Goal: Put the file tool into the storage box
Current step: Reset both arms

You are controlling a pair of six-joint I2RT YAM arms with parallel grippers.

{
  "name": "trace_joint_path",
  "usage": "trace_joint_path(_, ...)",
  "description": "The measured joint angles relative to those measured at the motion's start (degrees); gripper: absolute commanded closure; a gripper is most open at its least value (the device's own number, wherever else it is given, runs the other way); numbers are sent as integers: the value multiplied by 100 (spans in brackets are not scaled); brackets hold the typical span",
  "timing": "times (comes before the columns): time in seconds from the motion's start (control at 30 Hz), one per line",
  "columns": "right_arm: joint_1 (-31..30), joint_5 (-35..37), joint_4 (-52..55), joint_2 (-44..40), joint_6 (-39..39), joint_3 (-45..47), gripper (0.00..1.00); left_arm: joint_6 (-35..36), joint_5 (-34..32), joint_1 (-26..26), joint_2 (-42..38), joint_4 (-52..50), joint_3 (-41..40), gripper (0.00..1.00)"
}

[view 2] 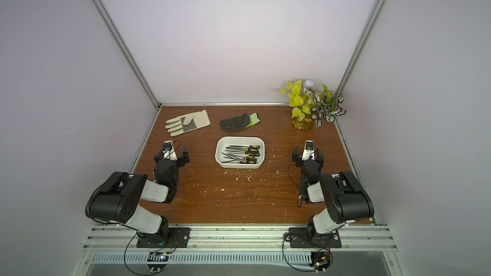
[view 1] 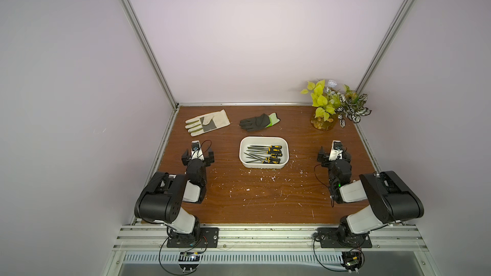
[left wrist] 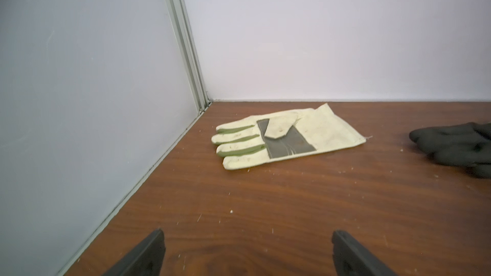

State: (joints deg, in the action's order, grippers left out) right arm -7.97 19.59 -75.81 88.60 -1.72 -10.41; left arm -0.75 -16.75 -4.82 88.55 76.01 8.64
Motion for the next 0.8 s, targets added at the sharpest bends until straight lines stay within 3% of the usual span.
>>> trace_joint_path(0.8, 28, -192, -205, 7, 0, 4, 1, 0, 282, 13, 57, 136, 133, 1)
